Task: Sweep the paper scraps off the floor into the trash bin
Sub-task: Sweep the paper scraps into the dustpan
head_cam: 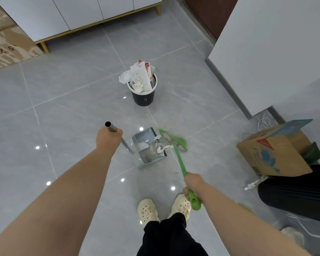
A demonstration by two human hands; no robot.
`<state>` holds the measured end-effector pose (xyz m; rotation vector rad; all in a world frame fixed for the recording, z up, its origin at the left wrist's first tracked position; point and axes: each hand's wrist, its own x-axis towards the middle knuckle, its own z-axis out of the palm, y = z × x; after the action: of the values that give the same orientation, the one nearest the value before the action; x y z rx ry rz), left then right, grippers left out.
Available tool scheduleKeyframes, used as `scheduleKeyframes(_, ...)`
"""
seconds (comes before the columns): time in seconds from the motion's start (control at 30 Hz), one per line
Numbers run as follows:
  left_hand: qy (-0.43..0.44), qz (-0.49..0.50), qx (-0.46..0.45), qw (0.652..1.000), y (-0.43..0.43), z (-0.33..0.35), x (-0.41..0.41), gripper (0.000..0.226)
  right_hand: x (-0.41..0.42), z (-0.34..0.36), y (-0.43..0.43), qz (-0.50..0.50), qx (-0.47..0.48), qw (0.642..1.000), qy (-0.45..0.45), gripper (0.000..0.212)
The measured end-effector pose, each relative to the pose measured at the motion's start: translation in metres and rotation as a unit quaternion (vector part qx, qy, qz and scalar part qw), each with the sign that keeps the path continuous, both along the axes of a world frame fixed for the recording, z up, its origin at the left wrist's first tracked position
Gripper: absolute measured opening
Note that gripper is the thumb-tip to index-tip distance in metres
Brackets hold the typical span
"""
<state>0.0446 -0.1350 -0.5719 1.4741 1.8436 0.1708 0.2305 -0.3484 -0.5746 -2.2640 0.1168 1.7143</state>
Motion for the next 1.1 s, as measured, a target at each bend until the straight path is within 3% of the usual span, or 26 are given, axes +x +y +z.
scheduleKeyframes(0.17, -0.007, 0.034, 0.001, 0.999, -0.010, 0.005, 0.008, 0.030, -0.018, 0.023, -0.001, -0.045, 0.041, 0.990, 0.130, 0.046)
scheduleKeyframes(0.37, -0.039, 0.103, 0.013, 0.994, -0.024, 0.005, -0.004, 0.029, -0.013, 0.047, 0.020, 0.139, 0.089, 0.986, 0.003, 0.060)
scheduleKeyframes(0.53, -0.027, 0.153, 0.042, 0.987, -0.028, 0.001, -0.025, 0.032, -0.005, 0.034, 0.055, 0.228, 0.094, 0.966, -0.072, 0.060)
scheduleKeyframes(0.7, -0.012, 0.212, 0.076, 0.974, -0.036, -0.002, -0.044, 0.037, -0.004, 0.006, 0.081, 0.263, 0.040, 0.963, -0.039, 0.046)
scheduleKeyframes(0.93, -0.030, 0.267, 0.066, 0.961, -0.044, 0.002, -0.051, 0.039, 0.000, 0.042, 0.051, 0.133, -0.006, 0.981, 0.138, 0.028)
scheduleKeyframes(1.0, -0.034, 0.275, 0.068, 0.958, -0.044, 0.006, -0.048, 0.040, 0.008, 0.060, 0.049, 0.144, -0.006, 0.981, 0.127, 0.022)
scheduleKeyframes(1.1, -0.042, 0.287, 0.068, 0.955, -0.046, 0.009, -0.050, 0.041, 0.008, 0.078, 0.057, 0.236, 0.015, 0.971, 0.034, 0.033)
